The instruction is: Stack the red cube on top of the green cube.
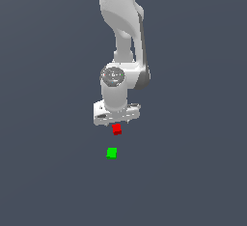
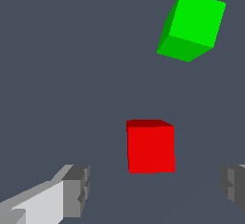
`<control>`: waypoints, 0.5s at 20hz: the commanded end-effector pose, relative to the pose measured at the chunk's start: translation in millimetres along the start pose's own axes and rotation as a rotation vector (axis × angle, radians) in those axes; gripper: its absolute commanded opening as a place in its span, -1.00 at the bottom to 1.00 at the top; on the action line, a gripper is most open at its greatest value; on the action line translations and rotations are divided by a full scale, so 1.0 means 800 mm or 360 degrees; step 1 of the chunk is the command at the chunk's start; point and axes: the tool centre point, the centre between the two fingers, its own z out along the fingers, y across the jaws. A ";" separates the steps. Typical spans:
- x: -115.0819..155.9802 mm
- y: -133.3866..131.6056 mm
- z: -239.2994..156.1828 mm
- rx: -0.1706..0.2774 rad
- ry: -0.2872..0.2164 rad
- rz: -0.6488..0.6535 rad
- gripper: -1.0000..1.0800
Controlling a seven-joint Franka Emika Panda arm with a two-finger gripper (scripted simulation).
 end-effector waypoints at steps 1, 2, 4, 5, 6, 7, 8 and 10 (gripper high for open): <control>0.003 0.004 0.008 -0.0002 0.0007 -0.0028 0.92; 0.004 0.005 0.010 -0.0002 0.0008 -0.0033 0.92; 0.005 0.006 0.012 -0.0003 0.0010 -0.0039 0.92; 0.005 0.007 0.012 -0.0003 0.0010 -0.0039 0.92; 0.004 0.006 0.011 -0.0002 0.0007 -0.0034 0.92; 0.004 0.006 0.011 -0.0002 0.0007 -0.0034 0.92; 0.004 0.006 0.013 -0.0002 0.0007 -0.0034 0.92; 0.003 0.006 0.018 -0.0002 0.0007 -0.0034 0.92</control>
